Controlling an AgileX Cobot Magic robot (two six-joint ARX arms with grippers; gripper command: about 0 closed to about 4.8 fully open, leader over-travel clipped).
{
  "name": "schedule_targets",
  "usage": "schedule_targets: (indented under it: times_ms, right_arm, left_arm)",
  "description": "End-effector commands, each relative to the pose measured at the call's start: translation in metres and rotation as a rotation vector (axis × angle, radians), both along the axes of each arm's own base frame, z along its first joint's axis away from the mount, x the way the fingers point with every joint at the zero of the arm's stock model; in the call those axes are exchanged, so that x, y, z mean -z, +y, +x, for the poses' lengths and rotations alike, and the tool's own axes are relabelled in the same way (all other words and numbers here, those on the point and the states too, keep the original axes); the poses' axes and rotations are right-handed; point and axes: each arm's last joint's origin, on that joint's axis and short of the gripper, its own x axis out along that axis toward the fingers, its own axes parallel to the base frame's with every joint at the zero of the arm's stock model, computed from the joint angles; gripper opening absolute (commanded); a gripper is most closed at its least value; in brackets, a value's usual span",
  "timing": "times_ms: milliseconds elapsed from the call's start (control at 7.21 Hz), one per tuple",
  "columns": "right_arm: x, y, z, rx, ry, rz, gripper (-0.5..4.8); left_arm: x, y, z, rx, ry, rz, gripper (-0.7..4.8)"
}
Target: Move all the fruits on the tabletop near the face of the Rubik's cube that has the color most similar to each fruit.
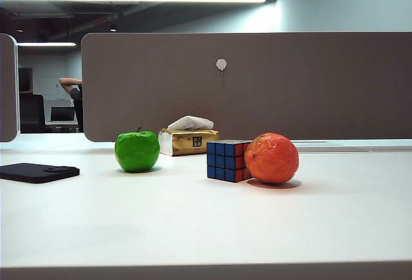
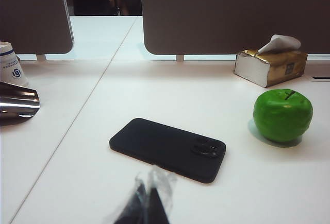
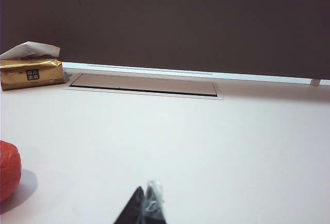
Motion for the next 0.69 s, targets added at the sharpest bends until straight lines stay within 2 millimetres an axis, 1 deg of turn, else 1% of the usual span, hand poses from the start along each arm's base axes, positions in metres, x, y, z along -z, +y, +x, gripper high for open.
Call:
schedule_targets:
  times_ms: [139,277,694]
  right_arm:
    - [-0.0013,-0.0003,0.0,0.007,-0.015,0.003,0.0]
    - [-0.0013,-0.0023,0.0,0.078,-0.015,0.004,-0.01]
    - [-0.0014,-0.0022,0.0,0.075,-0.016,0.004,0.0]
  left_arm:
    - [-0.0016,0.0,-0.0001,0.0,-0.014,0.0,-0.05]
    - [-0.0016,0.0,-0.0001,0.0,-0.013,0.001,-0.05]
    - [-0.0016,0.0,-0.0001,0.0,-0.013,0.001,-0.05]
